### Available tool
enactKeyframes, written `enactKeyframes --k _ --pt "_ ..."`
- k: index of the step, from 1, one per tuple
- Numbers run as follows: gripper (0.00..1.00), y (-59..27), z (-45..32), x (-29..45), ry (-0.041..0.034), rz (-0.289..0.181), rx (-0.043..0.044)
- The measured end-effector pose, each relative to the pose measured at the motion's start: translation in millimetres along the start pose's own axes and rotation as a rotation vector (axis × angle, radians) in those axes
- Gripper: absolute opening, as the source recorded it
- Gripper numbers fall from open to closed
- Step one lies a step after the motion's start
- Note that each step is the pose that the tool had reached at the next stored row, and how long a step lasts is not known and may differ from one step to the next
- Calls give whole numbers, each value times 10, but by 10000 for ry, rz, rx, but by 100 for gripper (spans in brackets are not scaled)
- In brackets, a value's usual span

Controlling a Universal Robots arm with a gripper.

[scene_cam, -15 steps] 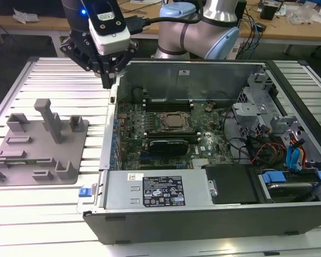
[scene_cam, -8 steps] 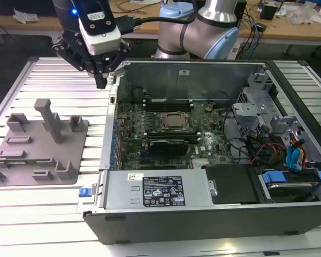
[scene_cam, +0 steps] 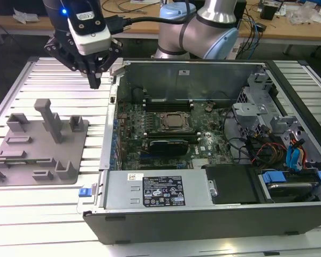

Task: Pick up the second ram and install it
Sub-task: 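Reach for the second ram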

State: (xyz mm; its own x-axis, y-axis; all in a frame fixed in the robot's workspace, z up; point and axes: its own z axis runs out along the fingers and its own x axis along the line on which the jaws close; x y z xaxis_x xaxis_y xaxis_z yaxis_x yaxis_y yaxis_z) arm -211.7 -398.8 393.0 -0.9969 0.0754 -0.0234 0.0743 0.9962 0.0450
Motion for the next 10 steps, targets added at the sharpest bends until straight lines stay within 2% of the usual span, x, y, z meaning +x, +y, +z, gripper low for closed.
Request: enactKeyframes --k 10 --pt "8 -13 -3 166 0 -1 -1"
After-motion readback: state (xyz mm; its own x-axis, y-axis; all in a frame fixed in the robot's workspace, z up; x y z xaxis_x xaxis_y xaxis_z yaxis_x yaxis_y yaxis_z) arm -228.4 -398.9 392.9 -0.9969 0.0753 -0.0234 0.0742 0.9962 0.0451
